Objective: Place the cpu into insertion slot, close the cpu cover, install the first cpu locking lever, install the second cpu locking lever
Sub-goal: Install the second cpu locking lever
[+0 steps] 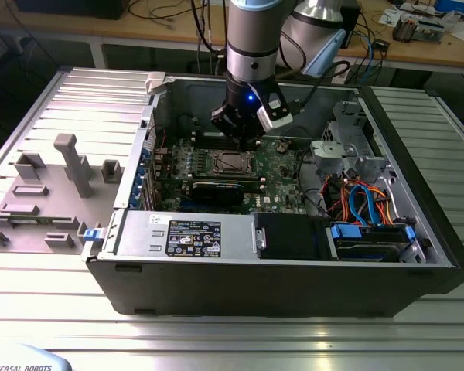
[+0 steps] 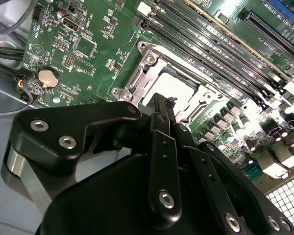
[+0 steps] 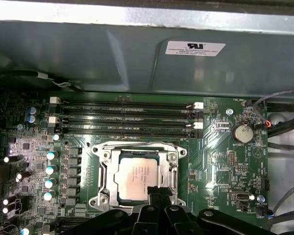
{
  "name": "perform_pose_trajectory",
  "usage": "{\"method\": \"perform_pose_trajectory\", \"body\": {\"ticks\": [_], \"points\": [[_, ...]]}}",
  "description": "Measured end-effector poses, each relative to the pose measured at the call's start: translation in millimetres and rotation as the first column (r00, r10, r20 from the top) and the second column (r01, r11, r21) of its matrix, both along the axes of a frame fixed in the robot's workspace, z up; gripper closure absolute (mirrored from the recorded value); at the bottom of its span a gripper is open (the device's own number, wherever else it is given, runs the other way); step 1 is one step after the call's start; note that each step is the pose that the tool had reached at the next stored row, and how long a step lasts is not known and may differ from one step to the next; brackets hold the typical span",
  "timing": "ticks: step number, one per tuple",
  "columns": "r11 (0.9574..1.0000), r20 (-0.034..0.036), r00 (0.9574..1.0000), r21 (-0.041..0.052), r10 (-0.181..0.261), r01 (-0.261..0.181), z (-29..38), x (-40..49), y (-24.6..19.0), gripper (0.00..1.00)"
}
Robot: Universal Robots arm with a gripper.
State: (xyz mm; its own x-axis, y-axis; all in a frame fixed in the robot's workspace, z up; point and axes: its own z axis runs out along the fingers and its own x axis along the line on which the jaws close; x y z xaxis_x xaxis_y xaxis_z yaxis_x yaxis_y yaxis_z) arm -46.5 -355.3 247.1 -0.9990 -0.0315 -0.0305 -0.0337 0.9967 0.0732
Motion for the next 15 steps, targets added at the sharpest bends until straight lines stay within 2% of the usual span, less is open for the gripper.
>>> {"method": "perform_pose_trajectory", "body": {"ticks": [4,7,8,11,13,15], "points": [[1.0,-0.0001,1.0,-0.0003,0.0,0.0,0.1,0.0,-0.9,0.89],[1.0,-0.0001,1.0,-0.0004,0.0,0.0,0.0,0.0,-6.5,0.89],[1.0,-0.0002,1.0,-0.0004,0.0,0.0,0.0,0.0,-9.9,0.89],[1.0,-0.0003,1.0,-0.0008,0.0,0.0,-0.1,0.0,-16.6,0.89],[1.0,-0.0002,1.0,-0.001,0.0,0.0,-0.2,0.0,-18.7,0.89],[1.0,-0.0002,1.0,-0.0011,0.0,0.0,-0.1,0.0,-18.7,0.89]]}}
